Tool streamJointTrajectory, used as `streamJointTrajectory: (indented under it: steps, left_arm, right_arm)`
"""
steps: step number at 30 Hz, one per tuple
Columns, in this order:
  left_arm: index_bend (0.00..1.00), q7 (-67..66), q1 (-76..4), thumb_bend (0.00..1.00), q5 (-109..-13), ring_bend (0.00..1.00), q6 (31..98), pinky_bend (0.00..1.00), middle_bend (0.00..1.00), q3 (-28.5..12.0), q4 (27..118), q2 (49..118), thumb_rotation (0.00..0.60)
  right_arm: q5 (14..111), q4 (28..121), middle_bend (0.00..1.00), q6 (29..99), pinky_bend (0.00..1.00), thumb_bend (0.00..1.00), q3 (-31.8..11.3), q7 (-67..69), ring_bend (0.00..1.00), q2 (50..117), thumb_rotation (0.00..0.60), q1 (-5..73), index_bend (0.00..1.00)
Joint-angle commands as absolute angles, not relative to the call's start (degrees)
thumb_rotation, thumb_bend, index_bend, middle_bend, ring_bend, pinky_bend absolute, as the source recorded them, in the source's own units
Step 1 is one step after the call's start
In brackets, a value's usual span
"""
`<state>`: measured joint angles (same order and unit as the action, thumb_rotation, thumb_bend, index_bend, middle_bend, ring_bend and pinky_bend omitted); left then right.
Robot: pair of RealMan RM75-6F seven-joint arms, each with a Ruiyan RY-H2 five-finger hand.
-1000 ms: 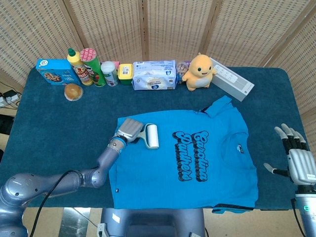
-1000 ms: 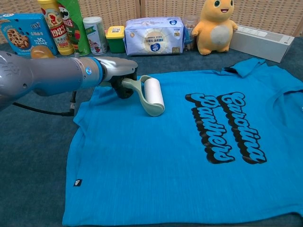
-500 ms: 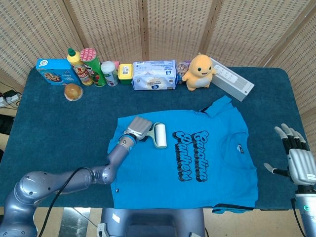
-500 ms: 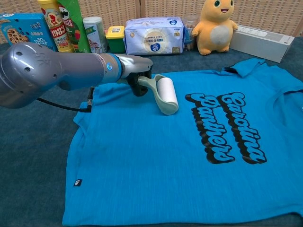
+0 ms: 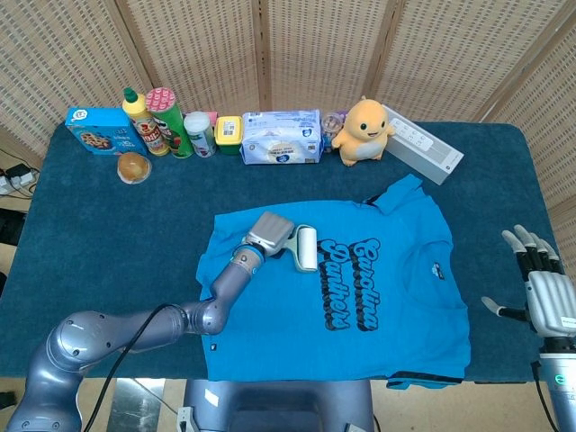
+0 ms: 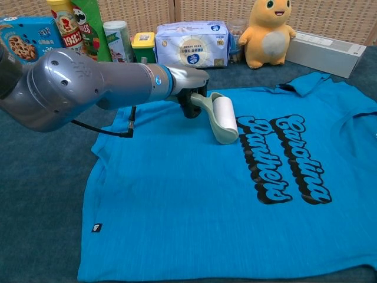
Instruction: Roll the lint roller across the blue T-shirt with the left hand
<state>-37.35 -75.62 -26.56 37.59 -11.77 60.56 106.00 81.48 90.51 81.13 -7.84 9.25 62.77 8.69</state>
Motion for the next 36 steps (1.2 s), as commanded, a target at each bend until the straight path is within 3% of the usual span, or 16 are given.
streamJointTrajectory:
  steps: [1,36]
  left_arm:
    - [1.0,-37.7,-76.2,0.96,-26.1,0.87,37.7,0.99,0.86,-11.8,60.1,106.5,0.6]
    - [1.0,-41.9,-84.8,0.95,-16.0,0.87,33.2,0.99,0.86,-14.3,48.4,114.0,0.6]
  right_arm:
    - [81.5,90.5,0.0,81.1,0.0,0.0,-7.9,9.2,0.0,62.7,0.6,8.7,0.08]
    - [81.2,90.2,0.0,80.5,0.0,0.0,-7.8,9.6,0.0,62.7,0.6,8.9,0.08]
